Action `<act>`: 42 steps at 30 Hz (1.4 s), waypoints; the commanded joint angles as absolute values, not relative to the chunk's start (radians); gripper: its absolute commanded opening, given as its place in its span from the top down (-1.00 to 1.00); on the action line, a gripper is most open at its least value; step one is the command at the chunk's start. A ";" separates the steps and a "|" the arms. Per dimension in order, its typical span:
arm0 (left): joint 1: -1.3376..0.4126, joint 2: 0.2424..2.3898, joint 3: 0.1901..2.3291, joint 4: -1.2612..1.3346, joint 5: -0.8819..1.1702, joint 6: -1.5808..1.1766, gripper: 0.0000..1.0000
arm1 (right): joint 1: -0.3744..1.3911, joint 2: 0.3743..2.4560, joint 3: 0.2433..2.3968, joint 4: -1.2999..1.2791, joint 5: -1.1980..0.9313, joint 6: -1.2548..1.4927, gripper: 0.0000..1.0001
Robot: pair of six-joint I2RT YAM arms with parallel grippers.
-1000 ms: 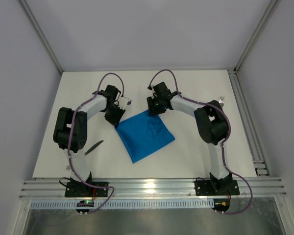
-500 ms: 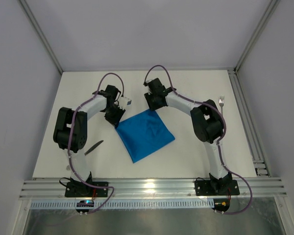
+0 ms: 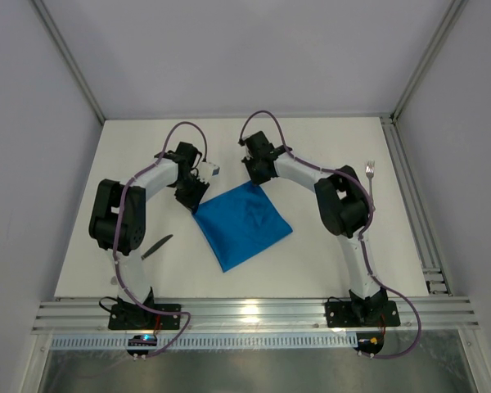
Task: Fold the napkin into a case and place the utensils inside
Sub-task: Smooth out the square-folded napkin at the center of the board, then pick up the top corner of the square-folded napkin from the center of the board.
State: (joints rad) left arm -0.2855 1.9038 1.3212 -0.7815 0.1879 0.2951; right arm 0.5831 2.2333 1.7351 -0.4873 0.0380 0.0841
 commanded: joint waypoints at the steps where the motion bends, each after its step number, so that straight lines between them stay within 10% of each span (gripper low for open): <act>1: -0.285 1.911 1.341 -0.764 0.212 0.302 0.59 | 0.584 2.223 1.740 -0.497 0.051 0.086 0.86; 14: -0.284 1.904 1.342 -0.765 0.206 0.307 0.58 | 0.587 2.125 1.671 -0.422 -0.067 0.083 0.92; 27: -0.293 1.805 1.517 -0.819 0.310 0.313 0.04 | 0.511 1.990 1.531 -0.321 -0.238 0.222 0.93; 42: -0.526 2.227 1.982 -0.796 0.312 0.337 -0.26 | 0.402 1.887 1.296 -0.178 -0.357 0.336 0.93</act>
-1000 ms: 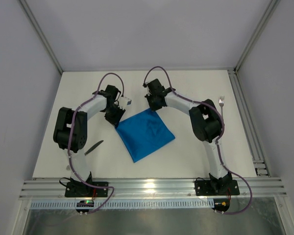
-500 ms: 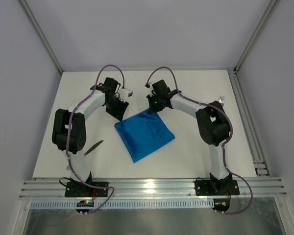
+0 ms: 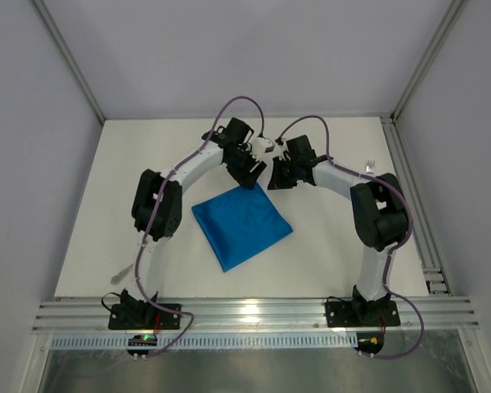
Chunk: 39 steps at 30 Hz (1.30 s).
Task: Fold the napkin into a case and place the utensils inside
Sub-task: Pick up the top corner of the square-folded napkin from the center of the board.
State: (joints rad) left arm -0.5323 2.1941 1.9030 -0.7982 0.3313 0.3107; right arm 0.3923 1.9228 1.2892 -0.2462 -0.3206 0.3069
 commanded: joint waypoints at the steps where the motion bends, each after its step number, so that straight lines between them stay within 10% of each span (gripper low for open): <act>1: -0.531 2.274 2.037 -0.813 0.292 0.342 -0.25 | 0.402 1.887 1.295 -0.175 -0.359 0.340 0.92; 32: -0.541 2.393 2.040 -0.881 0.318 0.336 0.28 | 0.376 1.959 1.241 -0.121 -0.357 0.400 0.92; 39: -0.543 2.364 2.025 -0.870 0.322 0.333 0.66 | 0.370 1.959 1.238 -0.112 -0.368 0.403 0.92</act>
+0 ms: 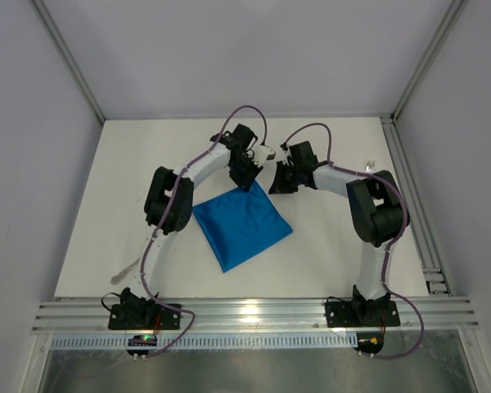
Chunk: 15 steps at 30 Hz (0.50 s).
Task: Fold the napkin into a case and place the utensils inside
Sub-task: Pick up the top corner of the square-folded napkin from the center of the board.
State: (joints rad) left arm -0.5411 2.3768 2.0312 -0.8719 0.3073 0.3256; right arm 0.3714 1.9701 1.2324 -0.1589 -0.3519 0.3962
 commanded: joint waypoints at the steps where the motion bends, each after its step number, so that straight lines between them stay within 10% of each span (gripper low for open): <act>1: -0.542 2.353 2.016 -0.862 0.322 0.336 0.66 | 0.373 1.960 1.239 -0.109 -0.370 0.403 0.93; 15: -0.542 2.267 1.964 -0.831 0.322 0.344 0.72 | 0.364 1.974 1.267 -0.052 -0.512 0.413 0.91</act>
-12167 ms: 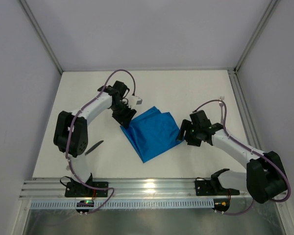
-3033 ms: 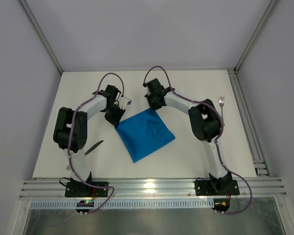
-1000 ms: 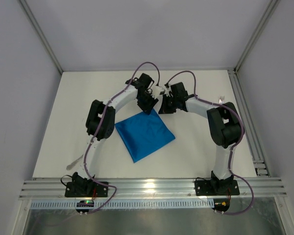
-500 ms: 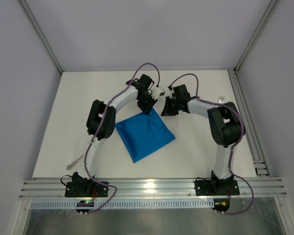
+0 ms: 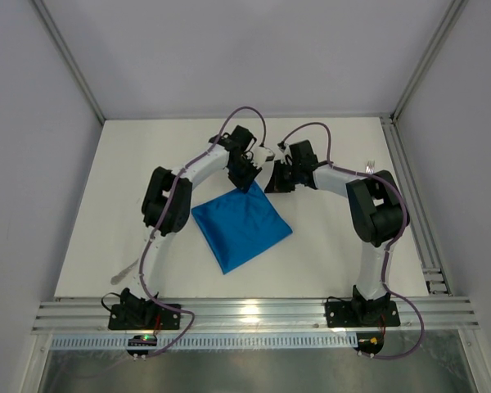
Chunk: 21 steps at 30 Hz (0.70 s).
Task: Fold the napkin into a case and place the utensils inside
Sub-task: Pick up the top corner of the square-folded napkin from the center of the board.
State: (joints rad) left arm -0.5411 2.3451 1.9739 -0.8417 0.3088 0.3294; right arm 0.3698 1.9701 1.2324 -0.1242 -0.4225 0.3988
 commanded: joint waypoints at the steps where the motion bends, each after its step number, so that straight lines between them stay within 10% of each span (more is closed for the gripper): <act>1: -0.541 2.261 1.953 -0.827 0.321 0.345 0.73 | 0.354 1.986 1.281 -0.040 -0.534 0.423 0.88; 9: -0.541 2.238 1.928 -0.804 0.328 0.347 0.81 | 0.342 2.088 1.370 -0.011 -0.597 0.417 0.36; 21: -0.541 2.241 1.924 -0.808 0.331 0.351 0.82 | 0.342 2.135 1.341 0.118 -0.664 0.469 0.39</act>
State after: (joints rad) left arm -0.5411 2.2967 1.9285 -0.8242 0.3115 0.3317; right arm 0.3401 2.1475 1.3472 0.0441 -0.6270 0.4557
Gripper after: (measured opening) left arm 0.093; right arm 0.307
